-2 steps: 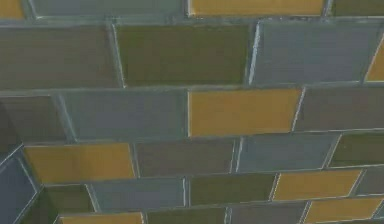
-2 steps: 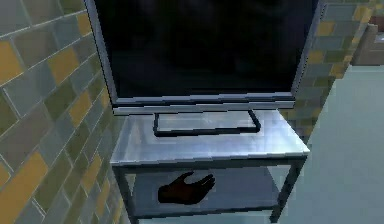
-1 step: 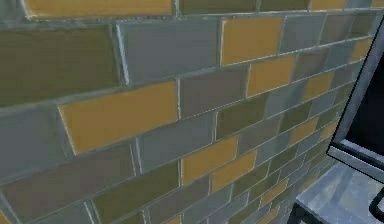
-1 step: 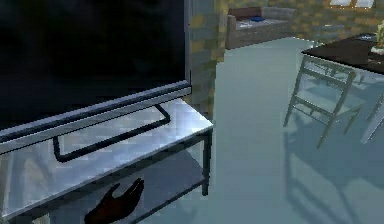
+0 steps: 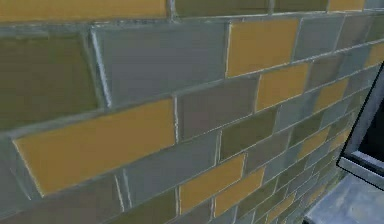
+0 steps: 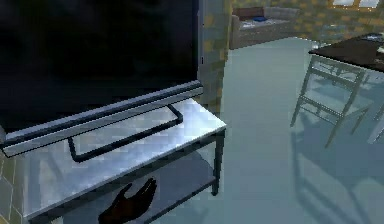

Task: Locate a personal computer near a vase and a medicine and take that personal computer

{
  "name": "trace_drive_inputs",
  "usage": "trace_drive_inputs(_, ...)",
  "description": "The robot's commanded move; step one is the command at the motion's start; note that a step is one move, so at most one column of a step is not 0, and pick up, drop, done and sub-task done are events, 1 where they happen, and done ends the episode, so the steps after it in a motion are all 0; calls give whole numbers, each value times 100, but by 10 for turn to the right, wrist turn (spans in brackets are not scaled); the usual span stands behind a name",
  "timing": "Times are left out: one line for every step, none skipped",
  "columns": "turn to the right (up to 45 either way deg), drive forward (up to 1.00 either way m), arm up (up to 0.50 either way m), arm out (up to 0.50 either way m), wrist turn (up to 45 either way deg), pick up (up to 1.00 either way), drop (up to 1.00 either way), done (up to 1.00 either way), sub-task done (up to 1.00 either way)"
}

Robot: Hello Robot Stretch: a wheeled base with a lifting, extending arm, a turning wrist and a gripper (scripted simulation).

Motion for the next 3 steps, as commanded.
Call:
trace_drive_inputs(450, 0, 0, 0, 0, 0, 0, 0, 0)
trace_drive_inputs(450, 0, 0, 0, 0, 0, 0, 0, 0)
trace_drive_inputs(360, 0, 0, 0, 0, 0, 0, 0, 0)
